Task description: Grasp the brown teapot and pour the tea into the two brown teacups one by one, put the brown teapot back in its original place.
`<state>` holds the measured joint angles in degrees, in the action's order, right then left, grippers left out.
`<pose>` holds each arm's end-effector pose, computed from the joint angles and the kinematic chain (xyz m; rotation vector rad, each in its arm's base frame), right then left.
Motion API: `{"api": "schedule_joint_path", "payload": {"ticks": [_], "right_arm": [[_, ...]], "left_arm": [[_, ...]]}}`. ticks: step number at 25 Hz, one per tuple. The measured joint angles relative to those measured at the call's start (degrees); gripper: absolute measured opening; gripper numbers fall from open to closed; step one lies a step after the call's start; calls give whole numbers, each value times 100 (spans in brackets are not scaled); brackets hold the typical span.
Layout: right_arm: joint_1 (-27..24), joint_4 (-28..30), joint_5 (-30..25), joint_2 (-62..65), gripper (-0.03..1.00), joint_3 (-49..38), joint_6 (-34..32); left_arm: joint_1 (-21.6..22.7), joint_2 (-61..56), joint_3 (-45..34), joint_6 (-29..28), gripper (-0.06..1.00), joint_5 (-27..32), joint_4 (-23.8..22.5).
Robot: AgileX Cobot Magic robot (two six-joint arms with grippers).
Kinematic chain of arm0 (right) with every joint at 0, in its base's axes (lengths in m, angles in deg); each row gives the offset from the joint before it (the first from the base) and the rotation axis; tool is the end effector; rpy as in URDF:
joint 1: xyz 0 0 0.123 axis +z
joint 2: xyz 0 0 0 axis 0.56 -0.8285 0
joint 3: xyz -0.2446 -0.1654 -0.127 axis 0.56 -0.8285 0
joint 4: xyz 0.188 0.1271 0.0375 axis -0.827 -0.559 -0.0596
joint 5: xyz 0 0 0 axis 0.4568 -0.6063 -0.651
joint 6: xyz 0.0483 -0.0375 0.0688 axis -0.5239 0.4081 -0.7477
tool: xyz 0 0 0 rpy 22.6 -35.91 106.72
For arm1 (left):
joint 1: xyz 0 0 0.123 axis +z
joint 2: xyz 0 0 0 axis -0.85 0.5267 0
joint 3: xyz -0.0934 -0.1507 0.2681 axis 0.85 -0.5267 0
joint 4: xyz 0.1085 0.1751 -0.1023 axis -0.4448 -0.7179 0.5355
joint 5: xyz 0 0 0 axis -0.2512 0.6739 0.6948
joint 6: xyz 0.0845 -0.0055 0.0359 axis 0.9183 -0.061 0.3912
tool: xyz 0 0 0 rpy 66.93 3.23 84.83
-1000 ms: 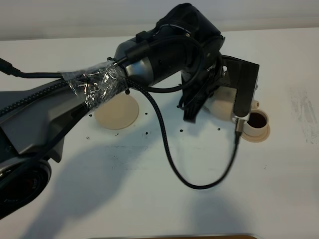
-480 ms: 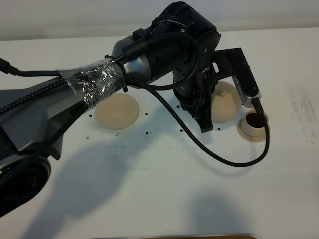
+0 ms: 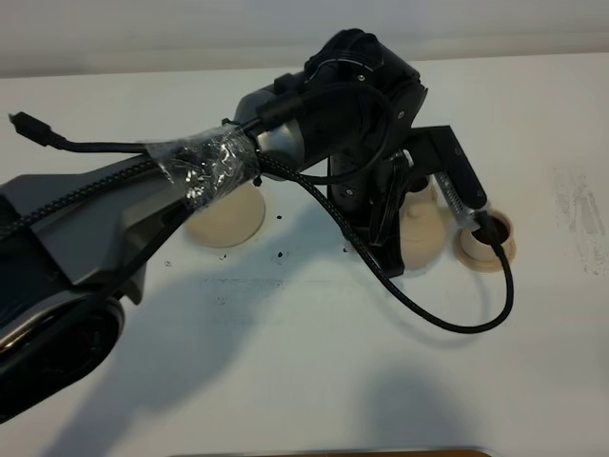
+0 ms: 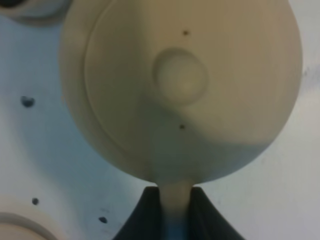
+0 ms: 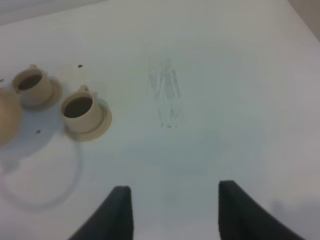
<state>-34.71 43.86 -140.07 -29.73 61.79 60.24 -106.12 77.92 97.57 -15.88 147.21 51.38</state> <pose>-0.0667 -0.0039 0.2667 0.2562 2.0615 0.0679 0.3202 -0.3457 0.2353 1.7004 2.3951 0.0297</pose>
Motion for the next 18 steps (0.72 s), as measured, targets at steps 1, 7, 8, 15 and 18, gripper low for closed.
{"api": "schedule_joint_path", "payload": {"ticks": [1, 7, 8, 15, 18], "right_arm": [[0, 0, 0, 0, 41, 0, 0], [0, 0, 0, 0, 41, 0, 0], [0, 0, 0, 0, 41, 0, 0], [0, 0, 0, 0, 41, 0, 0], [0, 0, 0, 0, 41, 0, 0]], "left_arm": [[0, 62, 0, 0, 8, -6, 13], [0, 468, 0, -6, 8, -297, 146], [0, 526, 0, -6, 8, -397, 173], [0, 591, 0, -6, 8, -578, 256], [0, 517, 0, -6, 8, -387, 263]]}}
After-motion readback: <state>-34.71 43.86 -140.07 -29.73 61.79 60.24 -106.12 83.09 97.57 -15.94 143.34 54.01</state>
